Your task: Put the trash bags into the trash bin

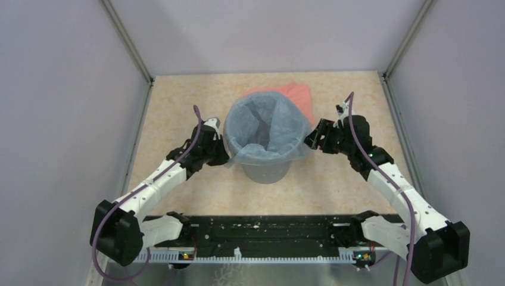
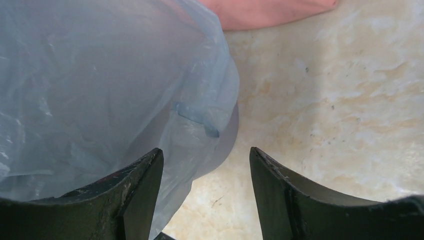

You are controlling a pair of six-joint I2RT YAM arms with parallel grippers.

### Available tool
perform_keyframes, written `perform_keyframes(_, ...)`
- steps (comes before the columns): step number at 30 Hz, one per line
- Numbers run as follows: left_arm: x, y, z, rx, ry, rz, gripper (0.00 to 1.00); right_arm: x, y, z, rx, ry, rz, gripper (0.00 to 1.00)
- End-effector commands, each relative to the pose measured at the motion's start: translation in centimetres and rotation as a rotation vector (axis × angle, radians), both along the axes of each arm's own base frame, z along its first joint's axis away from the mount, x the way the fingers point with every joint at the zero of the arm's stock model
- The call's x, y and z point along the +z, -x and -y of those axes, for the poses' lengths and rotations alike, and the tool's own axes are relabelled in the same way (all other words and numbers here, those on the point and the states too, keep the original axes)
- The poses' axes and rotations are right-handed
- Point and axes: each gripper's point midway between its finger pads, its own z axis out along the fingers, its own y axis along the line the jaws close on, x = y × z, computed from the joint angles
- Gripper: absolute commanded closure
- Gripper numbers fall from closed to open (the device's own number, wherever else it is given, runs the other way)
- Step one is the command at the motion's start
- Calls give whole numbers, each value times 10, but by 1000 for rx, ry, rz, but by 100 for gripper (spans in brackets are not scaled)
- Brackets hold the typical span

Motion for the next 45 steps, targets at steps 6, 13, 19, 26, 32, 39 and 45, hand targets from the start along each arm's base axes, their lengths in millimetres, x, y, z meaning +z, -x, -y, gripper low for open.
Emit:
perform_keyframes(6, 16, -5, 4, -5, 38, 42, 99, 10, -7, -17, -27, -196, 41, 39)
perform_keyframes(13, 13, -4, 6, -9, 45, 35, 100, 20, -10, -22, -37, -283, 75, 58)
perform_keyframes(19, 10, -6, 4, -1, 33, 35, 100, -2, -10, -13, -63, -193, 38, 100)
perform_keyframes(26, -2, -7, -1, 12, 1, 12, 100, -51, -6, 17, -149, -14, -23, 100)
perform_keyframes(32, -12, -8, -6, 21, -15, -13, 100, -83, -7, 38, -211, 114, -68, 100)
perform_keyframes(39, -18, -11, -12, 35, -38, -29, 100, -100, -14, 55, -255, 229, -95, 100)
perform_keyframes(45, -40, -12, -16, 58, -18, -99, 100, -119, -17, 61, -280, 275, -123, 100)
